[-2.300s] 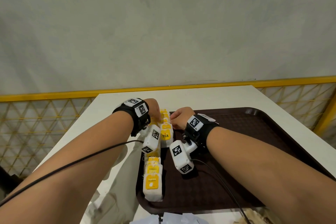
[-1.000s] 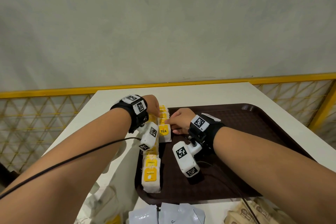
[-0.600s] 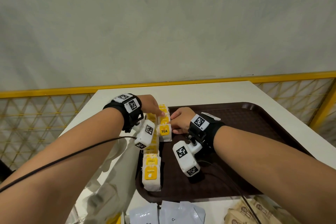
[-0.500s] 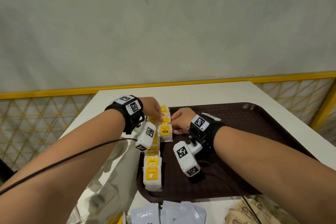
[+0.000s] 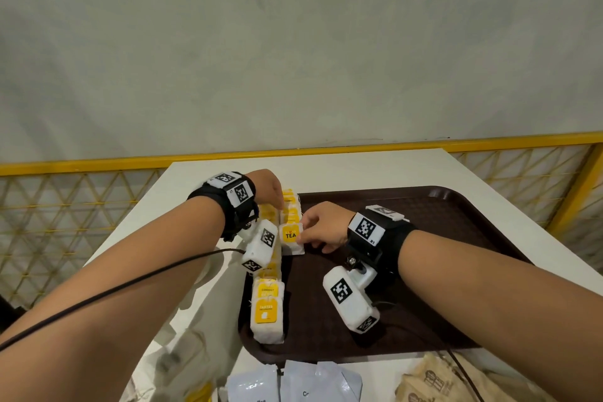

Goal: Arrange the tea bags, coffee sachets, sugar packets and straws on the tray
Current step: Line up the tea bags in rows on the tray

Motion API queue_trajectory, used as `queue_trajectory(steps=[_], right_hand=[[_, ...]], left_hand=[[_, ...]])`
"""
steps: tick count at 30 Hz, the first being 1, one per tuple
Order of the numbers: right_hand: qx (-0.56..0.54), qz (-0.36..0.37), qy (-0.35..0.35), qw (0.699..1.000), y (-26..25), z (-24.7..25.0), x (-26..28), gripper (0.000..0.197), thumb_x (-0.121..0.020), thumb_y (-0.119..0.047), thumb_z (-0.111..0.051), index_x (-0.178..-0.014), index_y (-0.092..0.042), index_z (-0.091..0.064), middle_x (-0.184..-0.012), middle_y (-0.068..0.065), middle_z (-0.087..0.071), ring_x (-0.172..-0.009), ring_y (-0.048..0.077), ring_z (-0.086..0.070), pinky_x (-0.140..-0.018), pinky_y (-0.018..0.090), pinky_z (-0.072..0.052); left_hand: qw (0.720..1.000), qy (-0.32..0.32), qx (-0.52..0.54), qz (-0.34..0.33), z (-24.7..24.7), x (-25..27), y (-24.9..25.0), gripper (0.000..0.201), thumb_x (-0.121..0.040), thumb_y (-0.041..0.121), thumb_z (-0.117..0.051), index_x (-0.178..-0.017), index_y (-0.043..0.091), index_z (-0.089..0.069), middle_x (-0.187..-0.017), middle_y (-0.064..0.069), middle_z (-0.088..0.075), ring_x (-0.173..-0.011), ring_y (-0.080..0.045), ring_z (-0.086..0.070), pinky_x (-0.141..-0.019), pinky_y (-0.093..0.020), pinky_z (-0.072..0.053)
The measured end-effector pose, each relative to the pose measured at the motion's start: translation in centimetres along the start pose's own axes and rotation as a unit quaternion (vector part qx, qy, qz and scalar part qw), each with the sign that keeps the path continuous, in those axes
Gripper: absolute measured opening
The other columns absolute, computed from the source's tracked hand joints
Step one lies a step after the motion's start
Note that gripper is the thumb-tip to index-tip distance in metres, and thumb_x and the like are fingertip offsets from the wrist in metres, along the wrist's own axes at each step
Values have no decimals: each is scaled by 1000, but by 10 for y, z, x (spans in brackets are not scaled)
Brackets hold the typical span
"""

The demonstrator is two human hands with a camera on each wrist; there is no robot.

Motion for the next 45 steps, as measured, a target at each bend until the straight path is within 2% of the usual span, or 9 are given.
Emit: queue_trajectory(steps=[3, 5, 9, 14, 22, 30, 35, 38, 45], right_hand=[[-98, -22, 24, 995, 1, -3, -7, 23, -87, -6, -65, -71, -14, -50, -74, 8, -59, -57, 11, -55, -48, 21, -49], [-138, -30, 33, 989, -1, -5, -9, 24, -89, -3, -61, -73, -14, -48, -69, 7, -57, -55, 11, -55, -47, 21, -49], [-168, -37, 59, 983, -4, -7, -13, 24, -89, -1, -61, -74, -14, -48, -67, 7, -55, -55, 13, -56, -49, 23, -51], [-141, -22, 60, 988, -4, -3, -11, 30, -76, -2, -77, -67, -13, -51, -68, 7, -59, -64, 19, -62, -65, 33, -57], [-36, 19, 65, 997, -1, -9, -12, 31, -74, 1, -78, -59, -13, -56, -63, 3, -58, -60, 14, -58, -65, 30, -57], [21, 14, 79, 997, -3, -10, -4, 30, -70, -10, -84, -61, -16, -56, -66, 2, -58, -65, 17, -59, -70, 35, -58], [39, -7, 89, 995, -7, -10, -5, 23, -73, -17, -81, -62, -15, -61, -68, 3, -63, -68, 19, -61, -75, 38, -57], [-54, -36, 131, 989, -5, -5, -9, 1, -80, -11, -69, -81, -11, -69, -93, 14, -69, -80, 21, -61, -87, 40, -55], [-37, -45, 86, 995, -18, -27, -14, 46, -91, -2, -45, -137, 5, -44, -135, 17, -52, -110, 31, -57, -74, 27, -43]], left_hand=[[999, -24, 24, 3, 10, 14, -3, 32, -88, 45, -60, -92, 16, -74, -82, 6, -60, -81, -11, -51, -78, -28, -38], [998, -55, 24, 5, 11, 21, -5, 33, -85, 52, -61, -92, 23, -74, -88, 11, -62, -89, -9, -54, -85, -28, -38], [997, -77, 22, -16, 2, 23, -4, 25, -81, 38, -71, -95, 17, -73, -101, 4, -68, -100, -11, -57, -95, -29, -40], [999, -36, 7, -3, -6, 18, 0, 19, -84, 29, -69, -95, 15, -71, -105, 0, -67, -94, -11, -56, -89, -28, -43], [999, -10, 26, 22, -12, 18, 5, 18, -81, 21, -72, -95, 10, -71, -94, 1, -62, -89, -13, -55, -78, -26, -44], [956, 146, 241, 84, -9, 38, -3, 21, -89, -2, -53, -105, 4, -65, -120, -13, -60, -102, -25, -56, -81, -26, -41], [942, 127, 287, 120, -23, 54, -4, 37, -94, -1, -42, -129, 0, -53, -137, -16, -49, -127, -29, -45, -102, -31, -37], [950, 102, 260, 135, -34, 58, -8, 37, -94, -1, -41, -129, -7, -51, -132, -24, -52, -123, -36, -50, -100, -38, -42], [957, 56, 254, 126, -50, 54, -11, 34, -93, 0, -41, -123, -11, -53, -126, -28, -55, -117, -40, -53, -93, -39, -45]])
Point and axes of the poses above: each hand's wrist, its own x-axis away from the middle knuckle, its own z-axis out of the back of the hand, y = z × x, the point moved 1 cm from there along -x, towards the middle knuckle
